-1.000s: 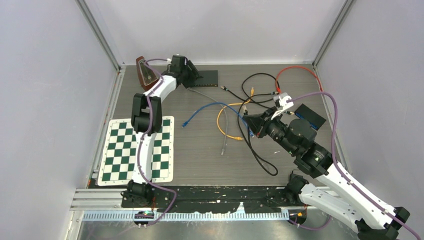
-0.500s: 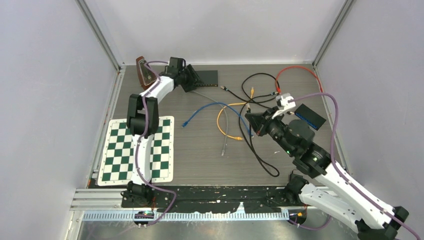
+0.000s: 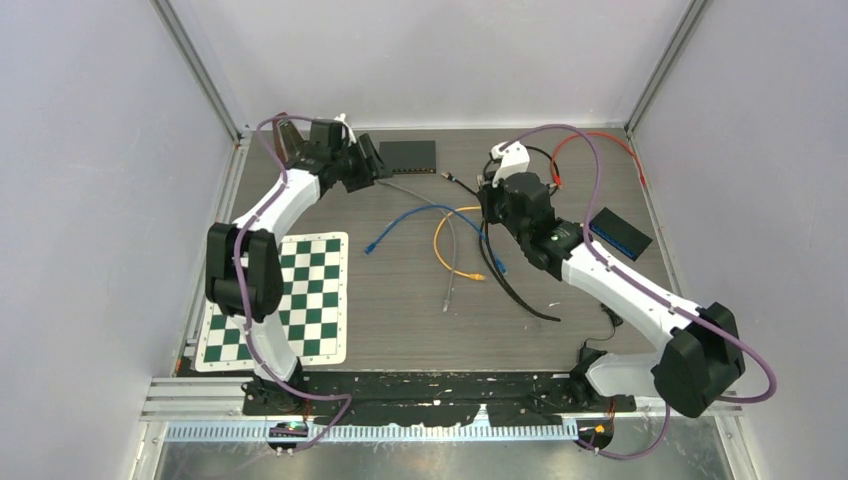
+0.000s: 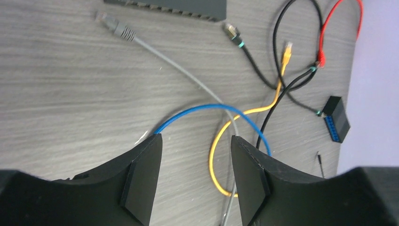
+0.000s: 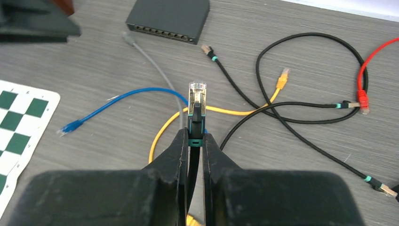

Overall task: Insert the plug into the switch port
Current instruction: Insert the connector into the switch port.

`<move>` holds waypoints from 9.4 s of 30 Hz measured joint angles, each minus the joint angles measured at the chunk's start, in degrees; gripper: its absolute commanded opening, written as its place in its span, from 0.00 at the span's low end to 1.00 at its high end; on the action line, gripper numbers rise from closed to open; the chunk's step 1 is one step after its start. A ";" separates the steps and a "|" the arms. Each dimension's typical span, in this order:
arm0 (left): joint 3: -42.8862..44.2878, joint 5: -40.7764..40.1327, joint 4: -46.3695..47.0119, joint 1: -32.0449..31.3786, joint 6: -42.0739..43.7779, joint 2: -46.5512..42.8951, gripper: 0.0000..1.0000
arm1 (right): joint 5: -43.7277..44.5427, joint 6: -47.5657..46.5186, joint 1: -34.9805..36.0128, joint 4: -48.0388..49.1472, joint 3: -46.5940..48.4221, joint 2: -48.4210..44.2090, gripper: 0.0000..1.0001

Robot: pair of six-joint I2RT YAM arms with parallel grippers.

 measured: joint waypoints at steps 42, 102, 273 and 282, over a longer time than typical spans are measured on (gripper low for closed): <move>22.86 -6.32 6.56 3.87 -11.23 27.15 0.57 | -20.41 13.77 -14.86 -8.15 61.05 68.59 0.05; 17.29 -4.09 10.69 3.54 -18.14 29.46 0.45 | -35.26 30.99 -17.18 -4.24 70.27 79.65 0.05; 24.83 23.23 -16.06 -0.66 4.22 31.67 0.54 | -8.96 -17.88 0.17 -3.69 11.96 35.39 0.05; 24.81 23.21 -15.82 -0.63 4.15 31.67 0.53 | -8.17 -17.38 0.17 -6.40 16.94 39.01 0.05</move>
